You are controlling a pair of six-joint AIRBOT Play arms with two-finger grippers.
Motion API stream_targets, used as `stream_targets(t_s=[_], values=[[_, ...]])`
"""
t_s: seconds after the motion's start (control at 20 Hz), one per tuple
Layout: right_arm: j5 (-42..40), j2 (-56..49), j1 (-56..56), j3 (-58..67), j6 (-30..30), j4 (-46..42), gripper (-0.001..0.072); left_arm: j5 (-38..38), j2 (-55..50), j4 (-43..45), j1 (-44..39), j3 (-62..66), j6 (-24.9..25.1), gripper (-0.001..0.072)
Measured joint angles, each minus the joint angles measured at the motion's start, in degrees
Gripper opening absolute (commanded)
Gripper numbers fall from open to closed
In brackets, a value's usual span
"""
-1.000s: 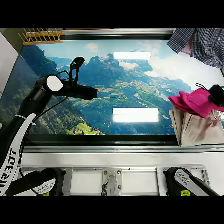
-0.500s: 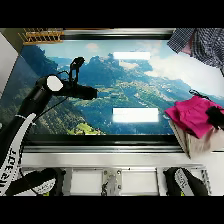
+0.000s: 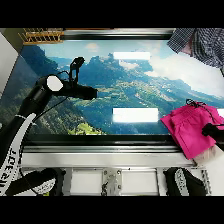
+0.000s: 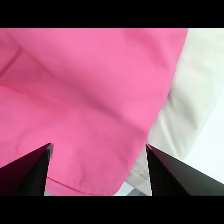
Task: Fold the clothes and pants, and hang the long-sleeved shirts on hangers.
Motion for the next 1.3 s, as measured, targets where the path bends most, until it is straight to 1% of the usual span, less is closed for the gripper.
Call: stream_targets(t_s=[0.1,0.2,0.35,0.5,0.55,0.65,0.7,0.75,0.95,1.3], values=[[-1.1,1.2,0.9,0.7,-2.6,0.1,0.0632,0.0,0.0,0.0,0.0,0.0,0.0,0.0004],[-3.6,3.2,3.4,1.5,-6.1,3.4,0.0633,0.0,0.0,0.0,0.0,0.0,0.0,0.0004],[-7.7,5.3,10.8,2.0,-12.2,13.2,0.0633,0.0,0.0,0.0,0.0,0.0,0.0,0.0004],[-10.4,4.9,20.7,2.2,-16.0,20.7,0.0631,0.0,0.0,0.0,0.0,0.0,0.0,0.0004],[-11.0,4.4,23.9,2.2,-16.7,22.0,0.0573,0.0,0.0,0.0,0.0,0.0,0.0,0.0004],[-11.7,3.3,28.9,2.3,-17.7,23.8,0.0173,0.0,0.0,0.0,0.0,0.0,0.0,0.0004],[-11.8,2.8,30.6,2.3,-18.0,24.4,0.0038,0.0,0.0,0.0,0.0,0.0,0.0,0.0004],[-12.0,2.4,32.0,2.3,-18.2,24.9,0.0019,0.0,0.0,0.0,0.0,0.0,0.0,0.0004],[-12.3,1.6,34.5,2.3,-18.6,25.8,0.0019,0.1,0.0,-0.1,0.0,0.0,0.0,0.0004],[-12.3,1.3,35.3,2.3,-18.7,26.2,0.0019,0.1,0.0,-0.1,0.0,0.0,0.0,0.0004]])
